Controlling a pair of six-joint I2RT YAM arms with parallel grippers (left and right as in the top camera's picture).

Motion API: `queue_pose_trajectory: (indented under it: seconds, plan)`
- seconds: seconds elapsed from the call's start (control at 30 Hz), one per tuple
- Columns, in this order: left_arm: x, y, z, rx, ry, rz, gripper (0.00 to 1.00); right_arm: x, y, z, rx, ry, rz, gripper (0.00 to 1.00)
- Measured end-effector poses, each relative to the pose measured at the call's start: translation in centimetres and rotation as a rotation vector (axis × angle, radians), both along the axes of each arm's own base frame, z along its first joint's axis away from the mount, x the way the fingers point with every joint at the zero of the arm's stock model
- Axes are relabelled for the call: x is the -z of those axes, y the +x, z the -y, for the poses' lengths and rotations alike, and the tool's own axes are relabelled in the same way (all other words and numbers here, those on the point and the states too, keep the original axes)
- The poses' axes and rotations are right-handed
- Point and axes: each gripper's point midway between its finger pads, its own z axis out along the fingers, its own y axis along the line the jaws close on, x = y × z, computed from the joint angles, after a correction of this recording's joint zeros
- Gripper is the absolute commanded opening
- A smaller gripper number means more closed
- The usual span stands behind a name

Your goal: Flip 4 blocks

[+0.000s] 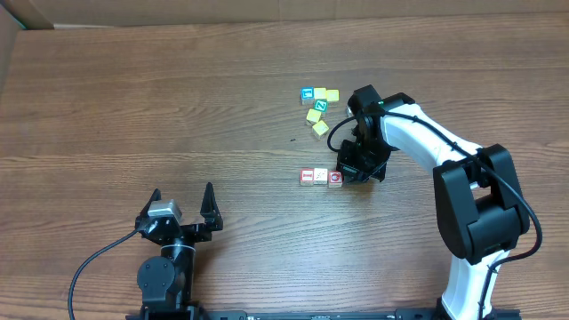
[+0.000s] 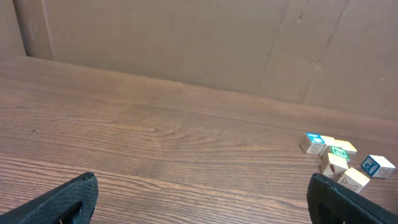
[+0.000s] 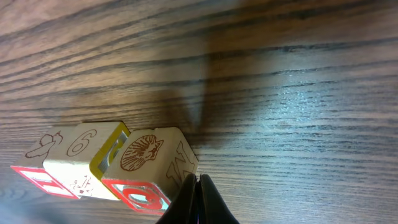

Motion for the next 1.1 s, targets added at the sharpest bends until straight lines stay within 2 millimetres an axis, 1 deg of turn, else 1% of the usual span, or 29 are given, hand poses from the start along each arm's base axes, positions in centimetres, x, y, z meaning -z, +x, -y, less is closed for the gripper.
queue_pose_trajectory:
  seconds: [0.47,0.63,0.83,0.9,0.97,1.1]
  plan:
    - [0.0,0.0,0.0,0.000,0.000,0.000,1.00,-0.2,0.6,-0.8,0.017,0.039,0.015,0.04]
    - [0.0,0.0,0.0,0.000,0.000,0.000,1.00,-0.1,0.7,-0.4,0.019,0.022,0.022,0.04]
    - [0.0,0.0,0.0,0.000,0.000,0.000,1.00,-1.2,2.3,-0.3,0.028,0.022,0.062,0.04]
    - [0.0,0.0,0.0,0.000,0.000,0.000,1.00,-1.3,1.9,-0.1,0.024,0.012,0.047,0.04]
    - [0.0,0.0,0.0,0.000,0.000,0.000,1.00,-1.3,1.0,0.3,0.002,-0.013,0.017,0.04]
    - [0.0,0.0,0.0,0.000,0.000,0.000,1.00,-1.5,-0.2,0.5,-0.068,-0.038,0.006,0.04]
